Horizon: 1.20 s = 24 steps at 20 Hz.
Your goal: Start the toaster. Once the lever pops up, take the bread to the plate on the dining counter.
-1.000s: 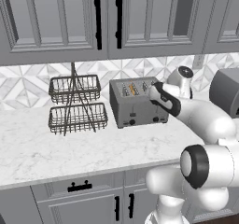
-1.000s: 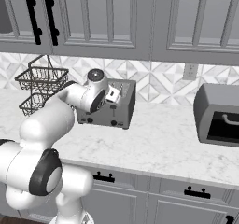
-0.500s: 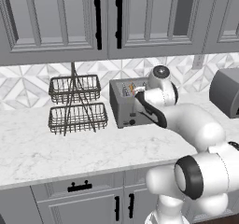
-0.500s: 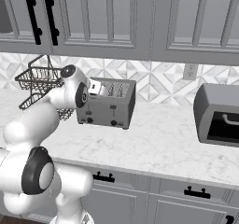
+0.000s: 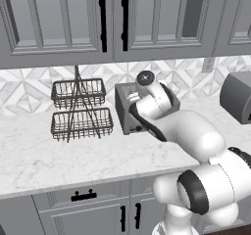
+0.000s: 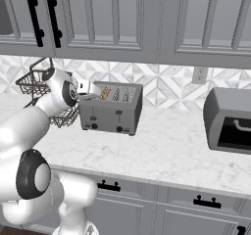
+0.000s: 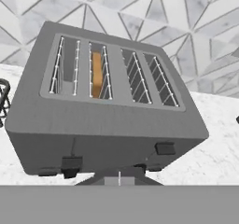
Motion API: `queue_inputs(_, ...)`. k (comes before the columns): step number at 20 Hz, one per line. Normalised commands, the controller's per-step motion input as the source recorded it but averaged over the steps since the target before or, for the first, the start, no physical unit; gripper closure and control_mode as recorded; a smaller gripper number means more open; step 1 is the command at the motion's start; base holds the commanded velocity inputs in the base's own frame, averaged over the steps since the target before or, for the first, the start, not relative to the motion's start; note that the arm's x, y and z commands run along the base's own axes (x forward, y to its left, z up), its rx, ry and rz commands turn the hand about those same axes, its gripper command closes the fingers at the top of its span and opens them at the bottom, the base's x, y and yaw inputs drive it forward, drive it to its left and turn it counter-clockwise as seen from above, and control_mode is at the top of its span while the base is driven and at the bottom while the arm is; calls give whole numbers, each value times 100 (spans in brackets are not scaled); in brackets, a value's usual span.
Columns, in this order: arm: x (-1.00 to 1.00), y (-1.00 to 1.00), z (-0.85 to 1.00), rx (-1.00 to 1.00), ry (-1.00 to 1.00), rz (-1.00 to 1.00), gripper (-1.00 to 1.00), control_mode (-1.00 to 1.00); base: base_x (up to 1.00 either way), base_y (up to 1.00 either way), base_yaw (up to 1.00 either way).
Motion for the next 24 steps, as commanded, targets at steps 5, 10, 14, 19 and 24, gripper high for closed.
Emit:
queue_inputs(5,0,9,0,-16,0,3,100,-100,0,0,0)
queue_inputs(10,0,3,0,-6,-5,2,100,-100,0,0,0)
queue_inputs(14,-11,2,0,-1,-1,0,100,-100,0,0,0)
queue_inputs(19,-1,-1,8,0,-5,0,100,-100,0,0,0)
queue_inputs(24,0,-2,6,0,0,0,100,-100,0,0,0)
